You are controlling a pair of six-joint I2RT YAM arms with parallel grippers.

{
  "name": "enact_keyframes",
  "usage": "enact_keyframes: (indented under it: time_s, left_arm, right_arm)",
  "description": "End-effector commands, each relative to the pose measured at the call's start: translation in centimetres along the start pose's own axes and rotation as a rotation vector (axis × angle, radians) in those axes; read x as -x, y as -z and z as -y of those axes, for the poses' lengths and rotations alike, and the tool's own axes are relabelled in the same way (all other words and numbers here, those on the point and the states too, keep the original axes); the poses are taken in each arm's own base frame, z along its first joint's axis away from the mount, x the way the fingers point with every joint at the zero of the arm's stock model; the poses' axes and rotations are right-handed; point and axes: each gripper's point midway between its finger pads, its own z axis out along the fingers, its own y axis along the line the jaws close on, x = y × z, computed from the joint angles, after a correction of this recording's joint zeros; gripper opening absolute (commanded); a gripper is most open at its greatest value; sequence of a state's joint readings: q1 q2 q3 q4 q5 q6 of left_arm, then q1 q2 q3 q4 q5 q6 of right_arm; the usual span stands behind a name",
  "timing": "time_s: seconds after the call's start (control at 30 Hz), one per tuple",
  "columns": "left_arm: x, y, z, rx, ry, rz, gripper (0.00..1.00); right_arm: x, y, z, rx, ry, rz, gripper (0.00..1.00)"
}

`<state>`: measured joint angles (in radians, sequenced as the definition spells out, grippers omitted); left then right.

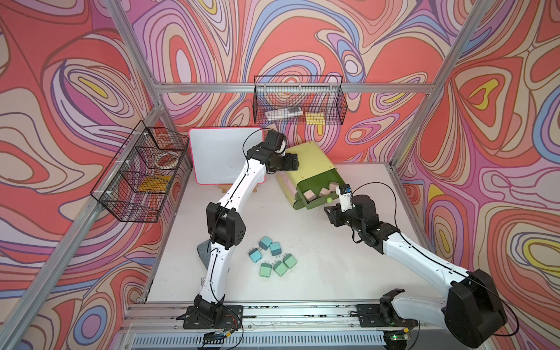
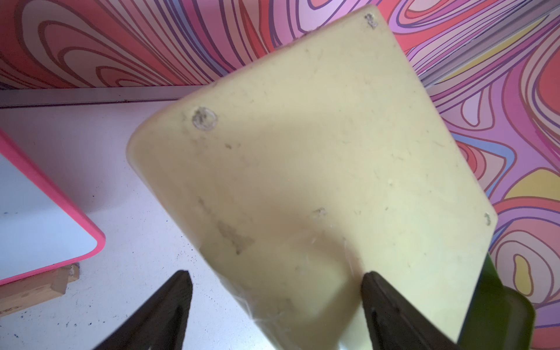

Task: Place the plugs into the drawer by color
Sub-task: Close the drawer in the storage box.

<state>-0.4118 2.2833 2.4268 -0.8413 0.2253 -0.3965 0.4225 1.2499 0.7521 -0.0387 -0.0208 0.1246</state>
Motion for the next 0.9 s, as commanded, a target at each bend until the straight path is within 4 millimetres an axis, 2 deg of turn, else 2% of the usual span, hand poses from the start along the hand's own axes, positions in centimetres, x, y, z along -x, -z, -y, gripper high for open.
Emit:
enact_keyframes:
  time_s: [0.0, 0.3, 0.6, 0.87]
  left_arm:
    - [-1.9, -0.1, -1.6, 0.059, 0.003, -0.068, 0.87]
    - [-2.1, 0.1, -1.7, 0.061, -0.003, -0.078, 0.87]
    - [-1.3, 1.6, -0.5, 0.015, -0.003, -0.056, 0.87]
    - [-1.7, 1.8, 0.1, -0.004, 0.001, -0.07, 0.87]
  right_arm:
    - [2.6, -0.6, -0.7, 0.023, 0.009, 0.072, 0.57]
    - [4.2, -1.7, -1.0, 0.028, 0.024, 0.093, 0.57]
    - [5.4, -2.4, -1.1, 0.027, 0.049, 0.11, 0.58]
    - [7.3, -3.1, -1.4, 0.036, 0.035, 0.161, 0.58]
